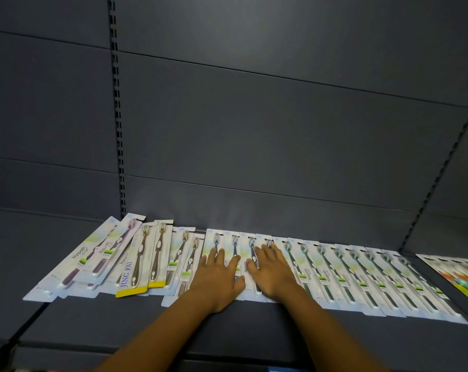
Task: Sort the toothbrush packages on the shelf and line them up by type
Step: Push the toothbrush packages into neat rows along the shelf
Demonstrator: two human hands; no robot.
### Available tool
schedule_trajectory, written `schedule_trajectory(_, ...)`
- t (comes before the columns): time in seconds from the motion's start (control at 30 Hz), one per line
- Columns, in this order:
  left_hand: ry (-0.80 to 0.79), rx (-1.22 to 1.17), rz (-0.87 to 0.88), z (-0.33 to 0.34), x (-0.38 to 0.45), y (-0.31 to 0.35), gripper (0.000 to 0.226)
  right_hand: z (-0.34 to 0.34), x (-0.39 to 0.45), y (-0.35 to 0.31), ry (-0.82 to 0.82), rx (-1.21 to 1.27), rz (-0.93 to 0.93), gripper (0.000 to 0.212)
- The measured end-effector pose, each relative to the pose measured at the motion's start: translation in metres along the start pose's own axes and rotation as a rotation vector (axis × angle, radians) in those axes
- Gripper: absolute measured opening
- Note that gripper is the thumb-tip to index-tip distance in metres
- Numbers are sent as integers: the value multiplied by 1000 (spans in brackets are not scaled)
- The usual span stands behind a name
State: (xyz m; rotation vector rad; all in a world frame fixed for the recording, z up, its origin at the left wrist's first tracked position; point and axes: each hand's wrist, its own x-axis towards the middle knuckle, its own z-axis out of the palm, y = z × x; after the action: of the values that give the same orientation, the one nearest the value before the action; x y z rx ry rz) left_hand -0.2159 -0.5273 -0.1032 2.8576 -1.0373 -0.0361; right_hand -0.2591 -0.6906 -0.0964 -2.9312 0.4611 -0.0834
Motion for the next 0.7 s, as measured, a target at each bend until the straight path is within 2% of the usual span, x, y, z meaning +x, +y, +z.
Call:
schedule_trajectory(0.27,-12,-22,18,-6,-1,13,66,-2,-3,17,16,75,17,69)
schedule_trajectory(0.37,9,-37,-1,-3,-1,17,66,-7,-5,17,-7,69,8,77)
schedule_trajectory(0.53,19,-81,13,-11,-5,13,66,-12,-4,19,49,61,-20,67)
schedule_trajectory(0.7,160,-90,18,-39,-21,-16,60,-21,4,-8,77,144,-85,65)
